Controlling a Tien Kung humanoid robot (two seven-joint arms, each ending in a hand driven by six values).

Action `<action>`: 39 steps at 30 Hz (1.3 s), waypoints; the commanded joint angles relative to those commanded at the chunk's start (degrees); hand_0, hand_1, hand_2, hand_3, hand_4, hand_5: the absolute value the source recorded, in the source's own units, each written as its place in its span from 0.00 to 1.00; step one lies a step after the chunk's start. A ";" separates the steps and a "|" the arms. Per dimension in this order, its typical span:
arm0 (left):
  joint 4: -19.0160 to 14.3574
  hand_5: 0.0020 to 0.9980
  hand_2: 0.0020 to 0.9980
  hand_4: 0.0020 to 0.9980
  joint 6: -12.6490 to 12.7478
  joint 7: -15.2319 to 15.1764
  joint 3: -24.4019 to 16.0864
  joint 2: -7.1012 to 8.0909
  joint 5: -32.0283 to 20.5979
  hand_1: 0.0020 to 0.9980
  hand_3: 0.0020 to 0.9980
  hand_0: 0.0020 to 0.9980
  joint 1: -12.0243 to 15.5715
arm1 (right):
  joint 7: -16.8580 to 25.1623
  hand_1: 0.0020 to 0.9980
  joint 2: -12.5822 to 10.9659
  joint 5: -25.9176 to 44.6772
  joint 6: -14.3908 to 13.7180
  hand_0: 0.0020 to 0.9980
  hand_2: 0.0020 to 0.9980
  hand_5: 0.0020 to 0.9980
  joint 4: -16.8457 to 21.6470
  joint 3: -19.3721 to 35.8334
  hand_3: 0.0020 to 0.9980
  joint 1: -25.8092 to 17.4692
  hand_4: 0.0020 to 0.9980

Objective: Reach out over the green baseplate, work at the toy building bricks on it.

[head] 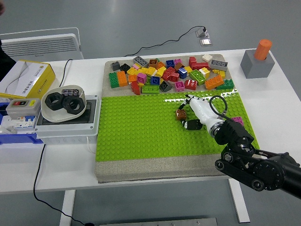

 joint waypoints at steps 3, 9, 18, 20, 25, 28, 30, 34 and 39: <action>0.00 1.00 0.67 1.00 0.00 0.01 0.02 0.00 -0.01 0.65 0.85 0.71 0.01 | 0.01 0.99 0.03 -0.15 -0.02 1.00 1.00 0.12 -0.11 0.01 0.75 0.06 0.68; 0.01 1.00 0.67 1.00 -0.03 -0.02 0.08 0.01 -0.07 0.65 0.85 0.70 0.01 | -0.01 0.99 0.00 -0.28 0.04 1.00 1.00 0.13 -0.22 -0.03 0.76 0.17 0.68; 0.04 1.00 0.67 1.00 -0.06 -0.18 0.29 0.01 -0.49 0.65 0.85 0.70 0.02 | 0.23 1.00 -2.02 1.30 0.90 1.00 1.00 0.17 3.20 0.34 0.79 -0.27 0.75; 0.04 1.00 0.67 1.00 -0.06 -0.19 0.32 0.01 -0.59 0.65 0.85 0.70 0.04 | 0.69 1.00 -3.61 3.07 1.29 1.00 1.00 0.17 5.67 0.66 0.79 -0.57 0.75; 0.02 1.00 0.67 1.00 -0.06 -0.31 0.51 0.01 -1.01 0.65 0.85 0.70 0.07 | 1.47 1.00 -6.47 1.38 1.20 1.00 1.00 0.31 10.08 1.33 0.73 -1.11 0.78; 0.02 1.00 0.67 1.00 -0.08 -0.33 0.52 0.00 -1.03 0.65 0.85 0.70 0.04 | 1.26 1.00 -6.97 -1.88 1.54 1.00 1.00 0.31 10.20 1.29 0.73 -1.14 0.78; 0.01 1.00 0.67 1.00 -0.07 -0.35 0.51 -0.02 -1.05 0.65 0.84 0.70 0.03 | 1.25 1.00 -7.00 -3.27 1.65 1.00 1.00 0.49 10.08 1.26 0.64 -1.10 0.75; -0.01 1.00 0.67 1.00 -0.04 -0.33 0.45 -0.04 -0.94 0.65 0.84 0.70 -0.01 | 1.36 1.00 -6.61 -4.48 1.81 1.00 1.00 0.57 9.26 0.95 0.64 -0.76 0.72; -0.01 1.00 0.67 1.00 -0.02 -0.34 0.45 -0.05 -0.91 0.65 0.84 0.70 -0.01 | 1.61 1.00 -5.89 -3.84 1.98 1.00 1.00 0.57 7.41 -0.14 0.64 -0.23 0.72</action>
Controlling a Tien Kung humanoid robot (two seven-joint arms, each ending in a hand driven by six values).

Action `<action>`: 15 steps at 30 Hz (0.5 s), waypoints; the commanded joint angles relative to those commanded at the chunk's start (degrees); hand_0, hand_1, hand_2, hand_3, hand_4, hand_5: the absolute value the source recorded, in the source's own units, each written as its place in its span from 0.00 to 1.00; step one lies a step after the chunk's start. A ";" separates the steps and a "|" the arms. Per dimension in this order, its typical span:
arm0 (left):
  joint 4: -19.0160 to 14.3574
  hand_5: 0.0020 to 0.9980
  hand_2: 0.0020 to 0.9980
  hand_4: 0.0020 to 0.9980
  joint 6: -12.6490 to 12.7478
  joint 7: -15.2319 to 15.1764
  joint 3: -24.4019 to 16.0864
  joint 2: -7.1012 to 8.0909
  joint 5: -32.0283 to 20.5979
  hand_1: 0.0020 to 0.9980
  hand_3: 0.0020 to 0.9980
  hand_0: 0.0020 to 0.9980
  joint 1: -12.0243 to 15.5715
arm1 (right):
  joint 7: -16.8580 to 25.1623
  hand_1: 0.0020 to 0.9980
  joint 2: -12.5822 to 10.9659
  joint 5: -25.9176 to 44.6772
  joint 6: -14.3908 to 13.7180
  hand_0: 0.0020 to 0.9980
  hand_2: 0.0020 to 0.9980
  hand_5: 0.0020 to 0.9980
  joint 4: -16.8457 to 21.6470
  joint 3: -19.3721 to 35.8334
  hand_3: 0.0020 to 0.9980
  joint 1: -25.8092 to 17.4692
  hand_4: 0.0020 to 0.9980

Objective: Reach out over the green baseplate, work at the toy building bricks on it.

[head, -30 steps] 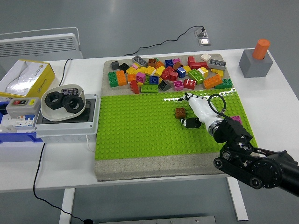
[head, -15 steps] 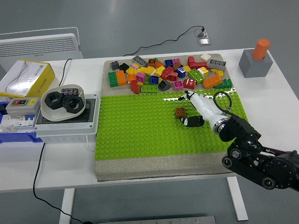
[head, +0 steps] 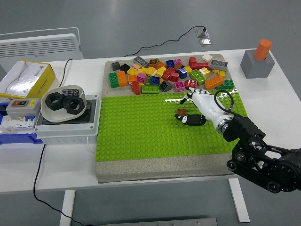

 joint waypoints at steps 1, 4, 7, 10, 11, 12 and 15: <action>0.00 1.00 0.67 1.00 0.00 0.01 -0.02 0.00 0.04 0.65 0.84 0.70 0.00 | 0.06 1.00 0.21 0.31 0.05 1.00 1.00 0.57 -0.49 -0.33 0.64 0.15 0.72; 0.00 1.00 0.67 1.00 -0.01 0.00 -0.05 0.00 0.11 0.65 0.84 0.70 0.00 | 0.19 1.00 0.81 1.09 0.22 1.00 1.00 0.62 -1.82 -1.24 0.65 0.56 0.70; 0.01 1.00 0.67 1.00 -0.03 -0.01 -0.06 0.00 0.15 0.65 0.84 0.70 -0.01 | 0.22 1.00 1.17 1.67 0.38 1.00 1.00 0.62 -2.61 -1.90 0.65 0.82 0.70; 0.02 1.00 0.67 1.00 -0.06 -0.02 -0.08 0.01 0.19 0.65 0.84 0.70 -0.03 | 0.21 1.00 1.43 2.20 0.59 1.00 1.00 0.63 -3.41 -2.61 0.65 1.01 0.68; 0.02 1.00 0.67 1.00 -0.07 -0.03 -0.07 0.02 0.19 0.65 0.84 0.70 -0.04 | 0.21 1.00 1.50 2.34 0.69 1.00 1.00 0.63 -3.80 -2.77 0.65 1.04 0.68; 0.02 1.00 0.67 1.00 -0.07 -0.04 -0.06 0.02 0.18 0.65 0.84 0.70 -0.04 | 0.20 1.00 1.55 2.44 0.78 1.00 1.00 0.63 -4.13 -2.88 0.65 1.06 0.68; 0.02 1.00 0.67 1.00 -0.08 -0.06 -0.05 0.03 0.18 0.65 0.84 0.70 -0.05 | 0.31 1.00 1.66 2.76 0.95 1.00 1.00 0.65 -5.19 -3.10 0.65 1.08 0.68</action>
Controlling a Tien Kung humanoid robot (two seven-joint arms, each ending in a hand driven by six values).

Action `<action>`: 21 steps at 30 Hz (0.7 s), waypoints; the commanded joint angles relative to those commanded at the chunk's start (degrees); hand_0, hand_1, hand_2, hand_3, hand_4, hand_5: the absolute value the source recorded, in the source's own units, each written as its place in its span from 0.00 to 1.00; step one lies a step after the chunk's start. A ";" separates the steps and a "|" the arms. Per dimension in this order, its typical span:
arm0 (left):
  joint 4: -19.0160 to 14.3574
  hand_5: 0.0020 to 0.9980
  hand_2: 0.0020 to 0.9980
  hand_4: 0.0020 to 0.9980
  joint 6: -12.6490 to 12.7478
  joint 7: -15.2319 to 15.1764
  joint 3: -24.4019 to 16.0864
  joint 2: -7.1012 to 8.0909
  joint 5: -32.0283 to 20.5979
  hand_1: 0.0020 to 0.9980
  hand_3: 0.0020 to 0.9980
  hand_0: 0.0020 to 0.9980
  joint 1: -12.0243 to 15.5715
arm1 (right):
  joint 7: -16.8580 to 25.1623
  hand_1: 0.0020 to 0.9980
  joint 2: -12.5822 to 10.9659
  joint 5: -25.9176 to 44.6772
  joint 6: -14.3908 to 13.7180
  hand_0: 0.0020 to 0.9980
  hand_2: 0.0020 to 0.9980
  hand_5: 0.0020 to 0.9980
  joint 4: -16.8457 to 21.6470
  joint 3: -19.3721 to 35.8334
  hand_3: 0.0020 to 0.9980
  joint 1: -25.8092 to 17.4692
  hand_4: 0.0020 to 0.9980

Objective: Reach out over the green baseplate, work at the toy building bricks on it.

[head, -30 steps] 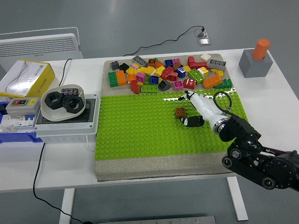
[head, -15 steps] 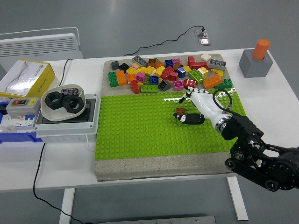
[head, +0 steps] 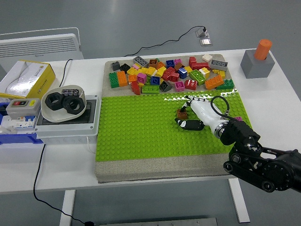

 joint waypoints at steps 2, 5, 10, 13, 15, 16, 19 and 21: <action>0.00 1.00 0.67 1.00 0.00 -0.03 -0.02 0.00 0.02 0.65 0.84 0.70 0.01 | 0.06 1.00 0.02 0.02 0.05 1.00 1.00 0.65 -0.43 -0.01 0.65 -0.03 0.68; -0.02 1.00 0.67 1.00 0.02 -0.04 -0.06 -0.02 0.10 0.65 0.84 0.70 0.02 | 0.11 1.00 0.06 0.08 0.08 1.00 1.00 0.64 -0.75 -0.08 0.65 -0.07 0.68; -0.04 1.00 0.67 1.00 0.07 -0.09 -0.04 -0.05 0.09 0.65 0.84 0.70 0.06 | 0.18 1.00 0.11 0.24 0.10 1.00 1.00 0.64 -0.89 -0.19 0.65 -0.18 0.68; -0.04 1.00 0.67 1.00 0.10 -0.13 0.00 -0.05 0.04 0.65 0.84 0.70 0.08 | 0.34 1.00 0.05 0.52 0.01 1.00 1.00 0.64 -0.77 -0.36 0.65 -0.23 0.68; -0.04 1.00 0.67 1.00 0.11 -0.15 0.04 -0.06 0.00 0.65 0.84 0.70 0.09 | 0.58 1.00 -0.01 0.83 -0.21 1.00 1.00 0.64 -0.63 -0.39 0.65 -0.24 0.68; -0.04 1.00 0.67 1.00 0.13 -0.17 0.06 -0.06 -0.03 0.65 0.84 0.70 0.09 | 0.79 1.00 -0.05 1.11 -0.40 1.00 1.00 0.64 -0.53 -0.36 0.65 -0.23 0.68; -0.05 1.00 0.67 1.00 0.18 -0.21 0.11 -0.08 -0.13 0.65 0.84 0.70 0.10 | 1.62 1.00 -0.22 1.71 -1.24 1.00 1.00 0.63 -0.18 0.00 0.64 -0.28 0.68; -0.06 1.00 0.67 1.00 0.20 -0.19 0.09 -0.11 -0.13 0.65 0.84 0.70 0.10 | 2.16 1.00 -0.38 2.08 -1.78 1.00 1.00 0.63 0.06 0.27 0.64 -0.31 0.68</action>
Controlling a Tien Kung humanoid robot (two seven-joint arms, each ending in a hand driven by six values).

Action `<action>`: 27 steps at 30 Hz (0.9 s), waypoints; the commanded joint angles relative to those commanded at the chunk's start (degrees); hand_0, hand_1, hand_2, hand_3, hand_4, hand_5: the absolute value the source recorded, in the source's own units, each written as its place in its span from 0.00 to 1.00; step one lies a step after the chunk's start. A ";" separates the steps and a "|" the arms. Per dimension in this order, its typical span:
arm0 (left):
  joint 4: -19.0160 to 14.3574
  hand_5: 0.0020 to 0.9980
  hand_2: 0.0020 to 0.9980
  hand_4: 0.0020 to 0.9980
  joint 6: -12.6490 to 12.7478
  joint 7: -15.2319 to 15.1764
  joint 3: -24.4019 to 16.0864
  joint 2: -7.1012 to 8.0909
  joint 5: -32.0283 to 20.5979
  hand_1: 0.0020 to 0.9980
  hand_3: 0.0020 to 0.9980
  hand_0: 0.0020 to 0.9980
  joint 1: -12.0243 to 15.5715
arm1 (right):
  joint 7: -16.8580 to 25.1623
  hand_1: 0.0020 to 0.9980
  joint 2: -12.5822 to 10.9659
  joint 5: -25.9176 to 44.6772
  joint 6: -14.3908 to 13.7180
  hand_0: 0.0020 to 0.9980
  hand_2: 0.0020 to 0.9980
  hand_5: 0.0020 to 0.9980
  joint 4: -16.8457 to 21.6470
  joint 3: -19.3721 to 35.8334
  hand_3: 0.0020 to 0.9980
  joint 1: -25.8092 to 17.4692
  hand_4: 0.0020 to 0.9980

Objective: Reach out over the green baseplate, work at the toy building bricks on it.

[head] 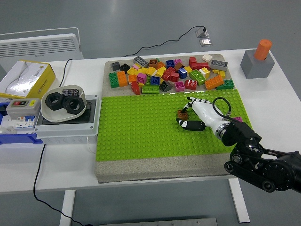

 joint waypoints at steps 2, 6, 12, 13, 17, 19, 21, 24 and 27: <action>-0.01 1.00 0.67 1.00 0.05 -0.01 0.02 -0.07 -0.14 0.65 0.84 0.70 0.04 | 0.85 0.97 -0.32 0.52 -0.42 1.00 0.98 0.60 0.43 0.46 0.66 -0.06 0.68; -0.05 1.00 0.67 1.00 0.15 0.02 -0.03 -0.18 -0.29 0.65 0.84 0.70 0.05 | 2.11 0.97 -1.09 1.29 -0.50 1.00 0.98 0.60 1.46 1.08 0.66 -0.02 0.68; -0.05 1.00 0.67 1.00 0.29 0.06 -0.25 -0.32 -0.11 0.65 0.84 0.70 -0.03 | 3.11 0.97 -2.54 1.46 -0.69 1.00 0.97 0.58 3.62 2.81 0.67 -0.54 0.68; -0.02 1.00 0.67 1.00 0.30 0.01 -0.23 -0.35 -0.11 0.65 0.84 0.70 -0.02 | 3.19 0.97 -2.83 1.40 -0.90 1.00 0.97 0.58 4.12 3.39 0.67 -0.79 0.68; 0.09 1.00 0.67 1.00 0.12 0.20 -0.63 -0.22 1.33 0.65 0.85 0.70 -0.43 | 4.12 0.98 -4.37 1.46 -2.88 1.00 0.98 0.53 6.37 7.31 0.69 -2.80 0.69; 0.15 1.00 0.67 1.00 0.00 0.31 -0.88 -0.04 2.14 0.65 0.85 0.70 -0.78 | 5.01 0.98 -5.13 1.75 -4.44 1.00 0.98 0.53 7.20 9.54 0.69 -4.06 0.69; 0.22 1.00 0.67 1.00 -0.06 0.30 -1.13 0.14 2.70 0.65 0.85 0.70 -1.03 | 6.26 0.98 -6.29 2.21 -6.16 1.00 0.98 0.47 8.31 12.06 0.71 -6.00 0.68; 0.31 1.00 0.67 1.00 -0.20 0.18 -1.27 0.33 3.08 0.65 0.85 0.70 -1.14 | 7.75 0.98 -7.74 3.06 -7.65 1.00 0.98 0.47 9.57 15.69 0.71 -8.89 0.68; 0.25 1.00 0.67 1.00 -0.65 0.69 -2.50 0.64 4.96 0.65 0.85 0.71 -1.40 | 9.27 0.98 -8.59 5.79 -7.66 1.00 0.98 0.41 10.04 18.51 0.72 -11.37 0.71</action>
